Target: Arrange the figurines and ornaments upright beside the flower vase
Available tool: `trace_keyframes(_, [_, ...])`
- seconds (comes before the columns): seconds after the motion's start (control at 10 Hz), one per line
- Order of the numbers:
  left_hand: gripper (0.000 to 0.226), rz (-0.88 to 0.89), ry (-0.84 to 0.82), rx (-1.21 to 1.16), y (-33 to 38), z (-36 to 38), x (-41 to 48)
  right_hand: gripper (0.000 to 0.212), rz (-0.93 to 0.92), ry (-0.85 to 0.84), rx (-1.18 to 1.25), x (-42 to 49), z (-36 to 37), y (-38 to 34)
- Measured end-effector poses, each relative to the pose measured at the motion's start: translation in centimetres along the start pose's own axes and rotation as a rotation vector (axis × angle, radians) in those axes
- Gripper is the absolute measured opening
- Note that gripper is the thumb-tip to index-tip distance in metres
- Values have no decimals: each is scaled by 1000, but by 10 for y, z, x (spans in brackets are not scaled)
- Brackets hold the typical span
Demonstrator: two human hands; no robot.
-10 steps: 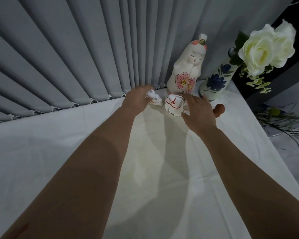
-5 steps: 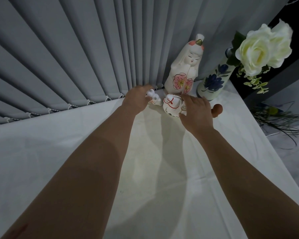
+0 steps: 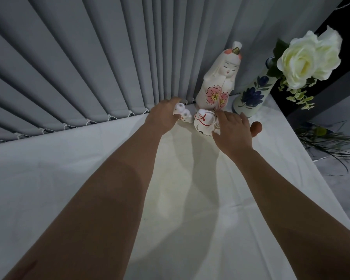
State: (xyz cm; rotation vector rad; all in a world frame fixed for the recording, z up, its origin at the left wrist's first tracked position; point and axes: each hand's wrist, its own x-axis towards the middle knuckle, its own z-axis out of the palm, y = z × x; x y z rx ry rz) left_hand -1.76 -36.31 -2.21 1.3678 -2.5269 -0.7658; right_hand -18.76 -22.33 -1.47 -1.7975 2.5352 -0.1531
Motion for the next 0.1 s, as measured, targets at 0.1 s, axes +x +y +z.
trace_keyframes(0.1, [53,-22,8,-3,2,-7,-10,56,17,41,-3,-5,-7,-1])
